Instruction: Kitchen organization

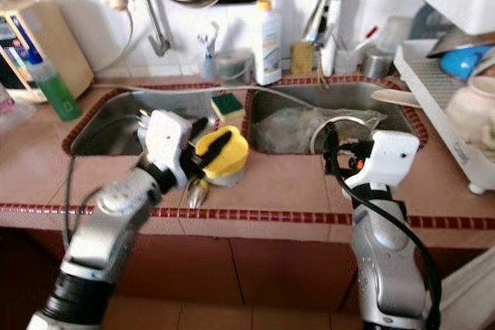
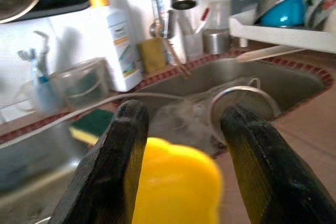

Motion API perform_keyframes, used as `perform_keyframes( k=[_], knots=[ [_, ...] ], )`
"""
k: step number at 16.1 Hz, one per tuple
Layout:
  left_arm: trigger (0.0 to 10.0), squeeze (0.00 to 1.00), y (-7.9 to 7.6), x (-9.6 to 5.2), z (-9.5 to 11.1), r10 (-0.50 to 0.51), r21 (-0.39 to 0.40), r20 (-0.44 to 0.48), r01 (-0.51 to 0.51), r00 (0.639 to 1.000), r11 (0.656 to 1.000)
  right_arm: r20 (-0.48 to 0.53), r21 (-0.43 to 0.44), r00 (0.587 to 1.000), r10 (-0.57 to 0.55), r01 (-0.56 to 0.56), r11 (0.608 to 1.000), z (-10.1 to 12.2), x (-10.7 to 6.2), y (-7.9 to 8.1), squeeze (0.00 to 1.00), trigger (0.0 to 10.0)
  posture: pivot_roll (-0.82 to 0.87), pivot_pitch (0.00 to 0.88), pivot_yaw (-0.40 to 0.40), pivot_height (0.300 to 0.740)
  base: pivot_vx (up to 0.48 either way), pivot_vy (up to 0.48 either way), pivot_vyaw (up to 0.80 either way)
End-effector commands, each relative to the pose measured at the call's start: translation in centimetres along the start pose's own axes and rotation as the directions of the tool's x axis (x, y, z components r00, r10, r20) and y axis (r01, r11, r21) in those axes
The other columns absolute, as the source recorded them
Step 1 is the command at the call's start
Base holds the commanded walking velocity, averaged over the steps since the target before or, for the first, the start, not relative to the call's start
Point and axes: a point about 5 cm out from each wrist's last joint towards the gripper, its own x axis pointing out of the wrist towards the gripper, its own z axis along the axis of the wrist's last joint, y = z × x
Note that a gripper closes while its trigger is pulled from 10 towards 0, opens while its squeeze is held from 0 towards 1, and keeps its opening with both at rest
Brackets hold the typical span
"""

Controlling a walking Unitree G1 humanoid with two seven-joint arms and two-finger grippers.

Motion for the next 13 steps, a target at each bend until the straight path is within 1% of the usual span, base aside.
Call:
perform_keyframes(
  k=[1, 2, 3, 4, 7, 9, 10, 12, 13],
  knots=[
    [10.0, 0.00, 0.1, 0.0, 0.5, -0.026, 0.056, 0.002, 0.026, 1.000, 0.998, 0.007, 0.011, 1.000, 0.028, -0.028, 1.000, 0.0, 0.3, 0.5, 0.00, 10.0, -0.24, 0.051, 0.097, 0.740, 0.000, 0.000, 0.00],
    [10.0, 0.00, -0.1, 0.0, 0.6, -0.035, 0.089, 0.004, 0.034, 0.999, 0.995, 0.005, 0.012, 1.000, 0.029, -0.029, 0.999, -0.1, 0.3, 0.6, 0.00, 10.0, -0.24, 0.051, 0.097, 0.740, 0.000, 0.000, 0.00],
    [10.0, 0.00, -0.7, 0.0, 0.8, -0.067, 0.143, 0.013, 0.065, 0.998, 0.988, 0.010, 0.013, 0.999, 0.045, -0.045, 0.999, -0.2, 0.1, 0.9, 0.00, 10.0, -0.24, 0.053, 0.097, 0.740, 0.000, 0.000, 0.00],
    [10.0, 0.00, -1.7, -0.2, 0.8, -0.124, 0.195, 0.020, 0.117, 0.992, 0.974, 0.009, 0.014, 0.997, 0.071, -0.071, 0.997, -0.5, -0.2, 1.3, 0.00, 10.0, -0.24, 0.053, 0.097, 0.740, 0.000, 0.000, 0.00],
    [10.0, 0.00, -4.0, -0.9, 0.5, -0.258, 0.246, 0.009, 0.248, 0.966, 0.937, 0.015, 0.023, 0.990, 0.140, -0.140, 0.990, -0.6, -0.6, 2.0, 0.00, 10.0, -0.25, 0.056, 0.102, 0.740, 0.000, 0.000, 0.00],
    [10.0, 0.00, -4.8, -1.1, 0.4, -0.316, 0.271, -0.003, 0.306, 0.949, 0.913, 0.018, 0.025, 0.989, 0.149, -0.150, 0.988, -0.4, -0.3, 1.8, 0.00, 10.0, -0.26, 0.057, 0.100, 0.740, 0.000, 0.000, 0.00],
    [10.0, 0.00, -5.0, -1.2, 0.4, -0.331, 0.274, -0.008, 0.320, 0.944, 0.907, 0.021, 0.024, 0.988, 0.150, -0.151, 0.988, -0.2, 0.0, 1.5, 0.00, 10.0, -0.26, 0.059, 0.101, 0.740, 0.000, 0.000, 0.00],
    [10.0, 0.00, -5.9, -1.3, -0.1, -0.369, 0.168, -0.082, 0.377, 0.926, 0.911, 0.005, 0.024, 0.987, 0.162, -0.162, 0.987, 0.4, 1.1, 0.7, 0.00, 10.0, -0.26, 0.058, 0.101, 0.740, 0.000, 0.000, 0.00],
    [10.0, 0.00, -5.9, -1.3, 0.0, -0.370, 0.138, -0.091, 0.379, 0.925, 0.915, -0.002, 0.026, 0.987, 0.163, -0.163, 0.986, 0.5, 1.4, 0.5, 0.00, 10.0, -0.26, 0.057, 0.101, 0.740, 0.000, 0.000, 0.00]
  ],
)
